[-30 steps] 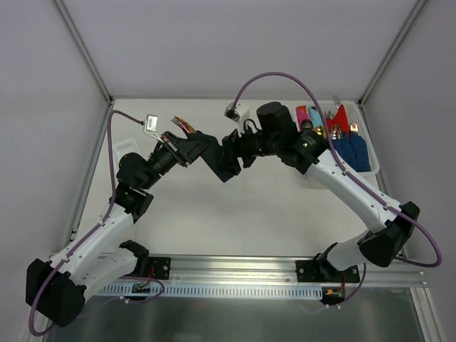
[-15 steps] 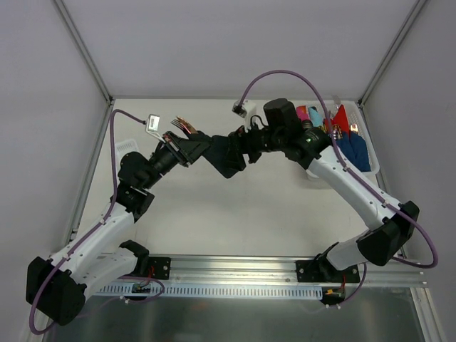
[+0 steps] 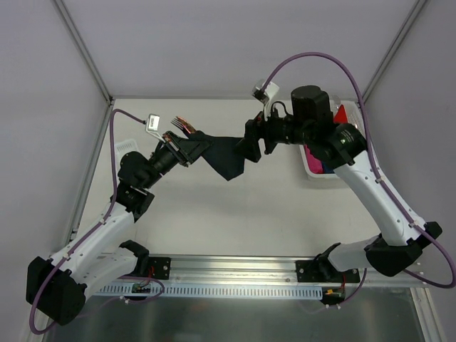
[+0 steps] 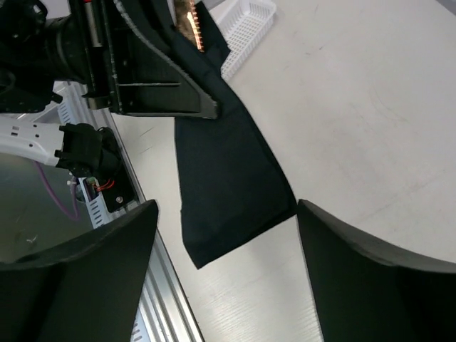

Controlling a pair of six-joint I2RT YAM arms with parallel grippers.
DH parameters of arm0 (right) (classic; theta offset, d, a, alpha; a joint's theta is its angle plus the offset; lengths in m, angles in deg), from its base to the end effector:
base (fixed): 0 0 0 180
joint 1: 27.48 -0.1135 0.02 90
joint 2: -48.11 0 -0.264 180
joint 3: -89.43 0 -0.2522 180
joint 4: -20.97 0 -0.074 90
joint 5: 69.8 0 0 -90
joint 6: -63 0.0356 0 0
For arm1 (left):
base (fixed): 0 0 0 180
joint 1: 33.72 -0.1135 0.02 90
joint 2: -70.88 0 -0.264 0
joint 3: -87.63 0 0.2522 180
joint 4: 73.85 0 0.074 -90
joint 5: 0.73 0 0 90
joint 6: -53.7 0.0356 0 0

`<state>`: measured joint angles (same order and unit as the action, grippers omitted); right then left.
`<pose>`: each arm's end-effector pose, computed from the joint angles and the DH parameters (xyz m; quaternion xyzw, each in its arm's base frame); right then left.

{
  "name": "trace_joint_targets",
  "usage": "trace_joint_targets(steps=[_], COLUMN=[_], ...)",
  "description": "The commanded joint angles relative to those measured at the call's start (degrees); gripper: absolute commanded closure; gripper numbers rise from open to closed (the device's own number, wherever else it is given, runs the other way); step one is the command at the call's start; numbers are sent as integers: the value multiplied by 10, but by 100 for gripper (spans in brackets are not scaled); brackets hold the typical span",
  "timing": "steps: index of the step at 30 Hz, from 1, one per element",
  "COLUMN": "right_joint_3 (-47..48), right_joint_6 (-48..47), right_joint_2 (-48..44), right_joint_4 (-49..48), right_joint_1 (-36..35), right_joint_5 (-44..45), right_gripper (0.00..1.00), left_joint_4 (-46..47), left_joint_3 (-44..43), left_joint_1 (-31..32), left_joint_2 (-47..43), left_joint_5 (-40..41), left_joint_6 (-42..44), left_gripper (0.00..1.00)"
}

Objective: Place the utensils on the paper napkin and roll it up

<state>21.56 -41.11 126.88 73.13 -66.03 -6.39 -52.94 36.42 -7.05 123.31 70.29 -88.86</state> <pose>0.2086 0.1866 0.4770 -0.4710 0.6498 0.3027 0.5141 0.1847 -0.1057 0.3537 0.0042 0.5837 -0.5873 0.5607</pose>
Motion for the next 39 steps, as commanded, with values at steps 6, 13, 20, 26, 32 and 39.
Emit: trace_joint_targets(steps=[6,13,20,26,32,39], right_joint_3=[16,-28,-47,-55,-77,-94], right_joint_6=[40,23,4,-1,16,40], right_joint_2=[2,14,41,50,46,53], right_joint_4=[-24,-40,-46,-61,-89,-104], right_joint_1=[-55,-76,-76,-75,-75,-66], right_joint_5=[-10,7,18,15,-39,-65], right_gripper=[50,41,22,18,20,23], left_joint_4=[39,45,64,70,86,99], left_joint_3=[-29,-31,-32,-32,-27,-30], left_joint_1=[2,2,2,3,3,2], left_joint_2=[-5,-4,-3,-3,-3,5], left_joint_5=[3,-3,-18,-25,-27,-37], left_joint_6=[-9,-15,-22,-27,-37,-46], left_gripper=[100,100,100,100,100,100])
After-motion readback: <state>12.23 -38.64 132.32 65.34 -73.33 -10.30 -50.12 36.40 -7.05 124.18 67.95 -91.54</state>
